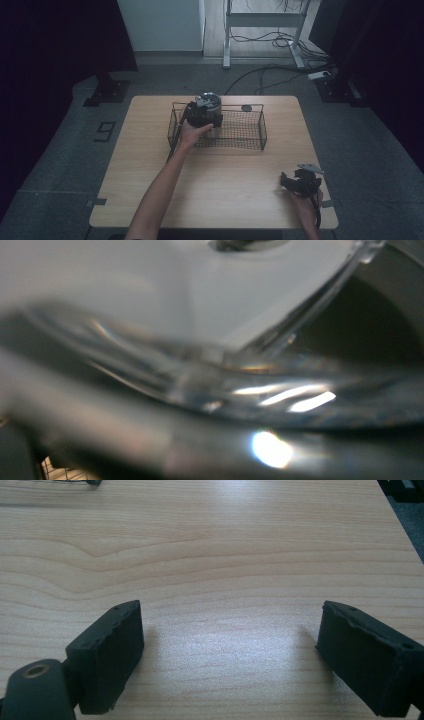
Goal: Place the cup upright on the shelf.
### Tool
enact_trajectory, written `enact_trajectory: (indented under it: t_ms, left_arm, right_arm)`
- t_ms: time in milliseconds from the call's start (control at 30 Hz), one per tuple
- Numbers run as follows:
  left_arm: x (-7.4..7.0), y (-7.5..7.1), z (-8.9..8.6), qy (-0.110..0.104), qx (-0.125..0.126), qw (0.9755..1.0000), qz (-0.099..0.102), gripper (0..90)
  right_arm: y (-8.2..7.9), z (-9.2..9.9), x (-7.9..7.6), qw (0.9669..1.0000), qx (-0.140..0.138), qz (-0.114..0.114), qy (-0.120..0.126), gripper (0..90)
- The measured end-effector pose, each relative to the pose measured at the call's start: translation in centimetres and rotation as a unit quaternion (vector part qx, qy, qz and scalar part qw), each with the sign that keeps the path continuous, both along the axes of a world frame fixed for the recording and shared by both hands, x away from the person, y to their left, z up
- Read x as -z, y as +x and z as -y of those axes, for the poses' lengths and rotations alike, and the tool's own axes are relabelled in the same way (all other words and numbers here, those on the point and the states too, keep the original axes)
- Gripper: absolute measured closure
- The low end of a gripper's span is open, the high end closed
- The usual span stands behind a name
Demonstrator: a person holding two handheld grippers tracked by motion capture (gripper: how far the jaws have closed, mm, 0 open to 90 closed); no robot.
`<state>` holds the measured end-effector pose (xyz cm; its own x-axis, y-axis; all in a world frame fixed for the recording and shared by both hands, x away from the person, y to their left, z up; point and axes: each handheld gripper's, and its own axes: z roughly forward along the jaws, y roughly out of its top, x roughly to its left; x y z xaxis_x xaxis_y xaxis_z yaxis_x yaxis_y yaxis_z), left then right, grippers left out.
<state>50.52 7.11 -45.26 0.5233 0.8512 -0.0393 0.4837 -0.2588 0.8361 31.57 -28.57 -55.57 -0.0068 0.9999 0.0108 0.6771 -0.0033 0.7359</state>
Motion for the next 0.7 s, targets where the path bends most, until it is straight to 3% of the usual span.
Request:
enact_trajectory:
  t_ms: [700]
  left_arm:
    - [2.5,0.0,1.1,0.019,0.002,0.9997,-0.015,3.6]
  right_arm:
    - [0.0,0.0,0.0,1.0,0.0,0.0,0.0,11.4]
